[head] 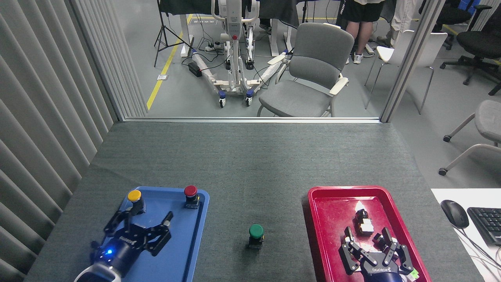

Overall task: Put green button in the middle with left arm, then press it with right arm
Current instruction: 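Move the right hand from the red tray toward the green button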

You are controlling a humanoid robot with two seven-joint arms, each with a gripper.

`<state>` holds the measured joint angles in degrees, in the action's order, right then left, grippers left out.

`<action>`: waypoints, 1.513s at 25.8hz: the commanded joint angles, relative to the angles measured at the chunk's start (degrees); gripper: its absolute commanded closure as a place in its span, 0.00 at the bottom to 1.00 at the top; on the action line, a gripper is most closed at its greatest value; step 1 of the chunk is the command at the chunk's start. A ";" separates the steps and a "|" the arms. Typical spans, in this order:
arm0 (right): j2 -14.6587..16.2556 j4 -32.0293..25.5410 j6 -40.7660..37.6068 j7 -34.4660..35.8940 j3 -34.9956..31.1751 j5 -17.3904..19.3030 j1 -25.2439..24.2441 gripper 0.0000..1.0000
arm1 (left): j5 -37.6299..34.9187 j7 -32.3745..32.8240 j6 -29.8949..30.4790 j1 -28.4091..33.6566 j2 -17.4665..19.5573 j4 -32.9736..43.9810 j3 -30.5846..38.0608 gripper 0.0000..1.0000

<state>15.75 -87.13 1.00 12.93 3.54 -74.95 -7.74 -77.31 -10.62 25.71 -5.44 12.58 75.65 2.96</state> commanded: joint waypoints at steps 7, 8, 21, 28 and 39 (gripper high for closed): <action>-0.46 -1.38 -0.56 -0.01 4.63 -0.29 0.27 0.71 | 0.15 -4.76 -5.76 4.12 -0.46 -0.24 4.51 0.00; -0.46 -1.47 -0.56 -0.01 4.99 -0.37 0.27 0.80 | 0.06 -4.76 -5.76 4.12 -0.46 -0.24 4.51 0.00; -4.15 -0.59 0.14 -0.01 12.54 -3.01 3.96 1.00 | 0.15 -4.76 -7.17 3.95 -0.02 -3.32 4.86 0.00; -6.35 3.63 0.14 -6.25 16.94 -4.94 8.27 1.00 | 1.02 -4.68 -7.35 3.16 -0.02 -3.32 7.41 0.00; -9.25 11.37 0.14 -10.12 22.91 -6.61 13.54 1.00 | 1.64 -4.68 -6.91 3.51 0.16 -2.88 7.85 0.00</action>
<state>7.21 -77.04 1.19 3.13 25.28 -81.30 4.87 -75.72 -15.30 18.63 -1.95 12.74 72.53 10.78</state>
